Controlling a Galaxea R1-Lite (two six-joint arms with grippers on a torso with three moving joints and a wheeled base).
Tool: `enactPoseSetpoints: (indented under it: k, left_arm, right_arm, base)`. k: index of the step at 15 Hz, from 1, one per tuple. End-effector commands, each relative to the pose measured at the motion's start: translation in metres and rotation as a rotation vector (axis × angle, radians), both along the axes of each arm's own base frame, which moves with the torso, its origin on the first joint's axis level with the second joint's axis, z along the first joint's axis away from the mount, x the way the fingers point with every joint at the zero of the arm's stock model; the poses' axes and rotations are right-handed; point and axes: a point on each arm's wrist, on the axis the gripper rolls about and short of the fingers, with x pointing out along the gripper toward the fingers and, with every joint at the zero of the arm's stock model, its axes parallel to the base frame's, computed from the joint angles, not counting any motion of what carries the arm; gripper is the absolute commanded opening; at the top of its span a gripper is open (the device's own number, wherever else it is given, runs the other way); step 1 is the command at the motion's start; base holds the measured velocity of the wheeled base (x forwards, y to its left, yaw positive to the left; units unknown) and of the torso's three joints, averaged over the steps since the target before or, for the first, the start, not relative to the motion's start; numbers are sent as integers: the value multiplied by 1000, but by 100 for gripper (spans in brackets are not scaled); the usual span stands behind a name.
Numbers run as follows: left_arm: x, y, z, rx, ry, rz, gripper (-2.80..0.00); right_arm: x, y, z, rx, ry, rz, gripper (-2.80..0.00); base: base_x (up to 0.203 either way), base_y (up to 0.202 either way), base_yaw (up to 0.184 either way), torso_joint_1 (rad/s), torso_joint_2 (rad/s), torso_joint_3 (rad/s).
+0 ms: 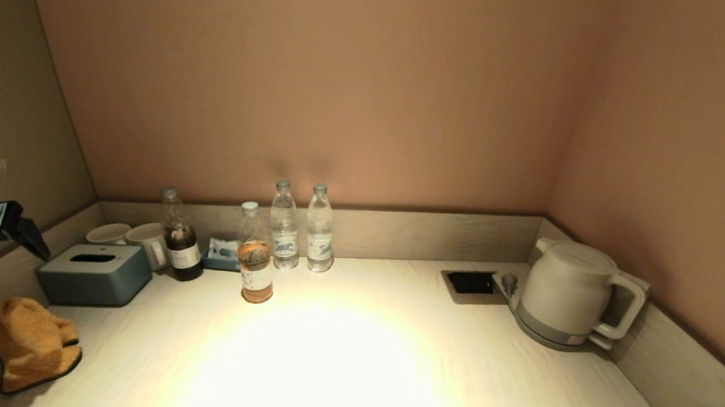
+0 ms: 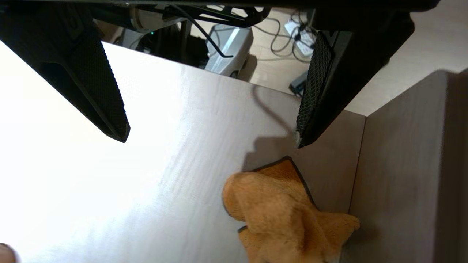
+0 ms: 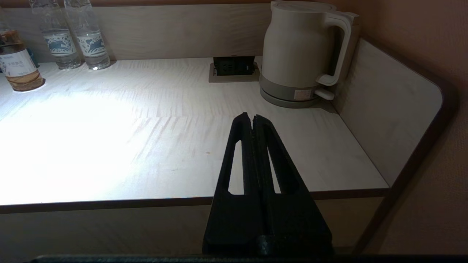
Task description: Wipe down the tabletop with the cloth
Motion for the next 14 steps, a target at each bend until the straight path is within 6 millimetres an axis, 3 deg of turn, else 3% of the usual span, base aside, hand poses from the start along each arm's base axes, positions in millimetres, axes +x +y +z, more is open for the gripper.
enactPoseSetpoints:
  k: [1, 2, 5, 8, 10, 14]
  left_arm:
    - [-47, -26, 48, 40, -136, -38, 0]
    - [-69, -36, 65, 55, -194, -66, -280]
    - [-111, -53, 90, 86, -304, -133, -280]
    - [-123, -54, 96, 64, -361, -173, -280]
    - [-158, -60, 109, 51, -511, -234, -280]
    - [-199, -70, 110, 131, -766, -287, -280]
  right_arm:
    - [0, 0, 0, 0, 0, 1, -280]
    - [0, 0, 0, 0, 0, 1, -280]
    - [0, 0, 0, 0, 0, 1, -280]
    - [0, 0, 0, 0, 0, 1, -280]
    - [0, 0, 0, 0, 0, 1, -280]
    - [0, 0, 0, 0, 0, 1, -280]
  base:
    - [0, 0, 0, 0, 0, 0]
    - [0, 0, 0, 0, 0, 0]
    - [0, 0, 0, 0, 0, 0]
    - [0, 0, 0, 0, 0, 0]
    - [0, 0, 0, 0, 0, 0]
    - [0, 0, 0, 0, 0, 0]
